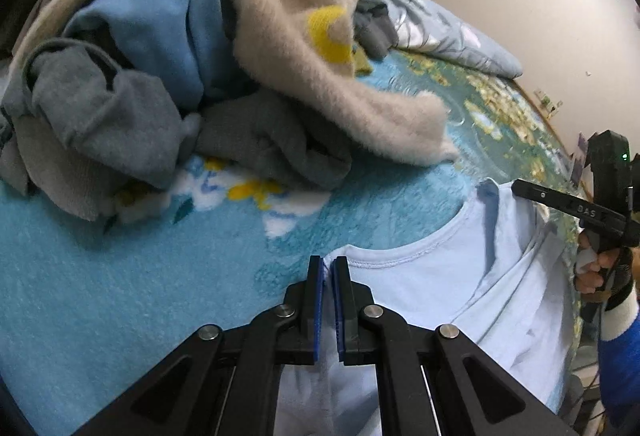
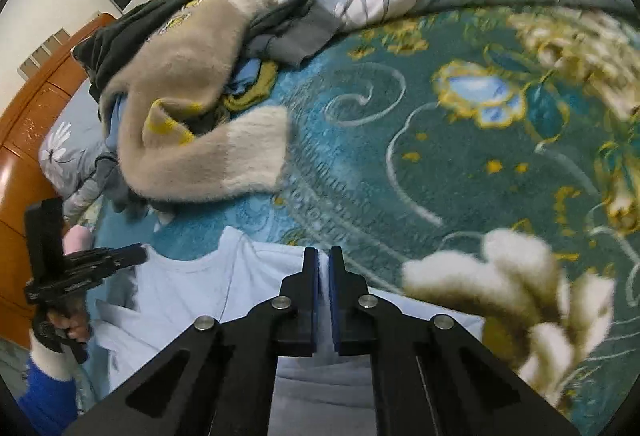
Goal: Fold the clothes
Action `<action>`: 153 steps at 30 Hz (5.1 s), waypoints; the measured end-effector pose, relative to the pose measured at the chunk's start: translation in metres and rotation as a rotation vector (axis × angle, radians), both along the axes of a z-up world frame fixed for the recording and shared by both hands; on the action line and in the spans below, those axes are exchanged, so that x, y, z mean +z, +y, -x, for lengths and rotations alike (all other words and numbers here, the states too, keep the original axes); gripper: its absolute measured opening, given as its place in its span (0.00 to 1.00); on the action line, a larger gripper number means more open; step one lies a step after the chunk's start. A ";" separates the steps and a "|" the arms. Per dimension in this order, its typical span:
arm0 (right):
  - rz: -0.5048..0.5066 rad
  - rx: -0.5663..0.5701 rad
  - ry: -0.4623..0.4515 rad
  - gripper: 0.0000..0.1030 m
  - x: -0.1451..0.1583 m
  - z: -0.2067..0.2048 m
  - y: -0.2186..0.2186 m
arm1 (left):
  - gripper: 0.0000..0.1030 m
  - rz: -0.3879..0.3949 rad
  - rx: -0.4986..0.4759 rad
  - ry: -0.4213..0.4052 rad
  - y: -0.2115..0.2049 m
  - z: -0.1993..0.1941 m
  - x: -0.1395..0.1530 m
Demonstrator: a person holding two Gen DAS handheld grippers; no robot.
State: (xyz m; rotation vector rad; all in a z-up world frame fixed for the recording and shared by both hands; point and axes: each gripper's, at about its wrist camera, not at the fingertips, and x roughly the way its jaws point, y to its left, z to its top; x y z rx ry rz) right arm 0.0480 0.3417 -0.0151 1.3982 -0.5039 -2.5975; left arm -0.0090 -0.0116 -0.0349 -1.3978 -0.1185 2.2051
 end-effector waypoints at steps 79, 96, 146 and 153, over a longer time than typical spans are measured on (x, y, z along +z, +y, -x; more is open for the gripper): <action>0.423 -0.247 -0.116 0.16 -0.008 -0.021 0.083 | 0.04 -0.835 0.538 -0.378 -0.118 -0.026 -0.054; 0.368 -0.187 -0.050 0.35 -0.015 -0.156 0.088 | 0.49 -0.484 0.326 -0.217 -0.092 -0.154 -0.017; -0.043 -0.085 0.010 0.25 0.021 -0.090 0.046 | 0.35 0.052 0.134 0.094 -0.061 -0.085 0.006; -0.013 0.010 -0.077 0.28 -0.012 -0.032 0.062 | 0.35 0.012 0.058 0.050 -0.034 -0.046 -0.016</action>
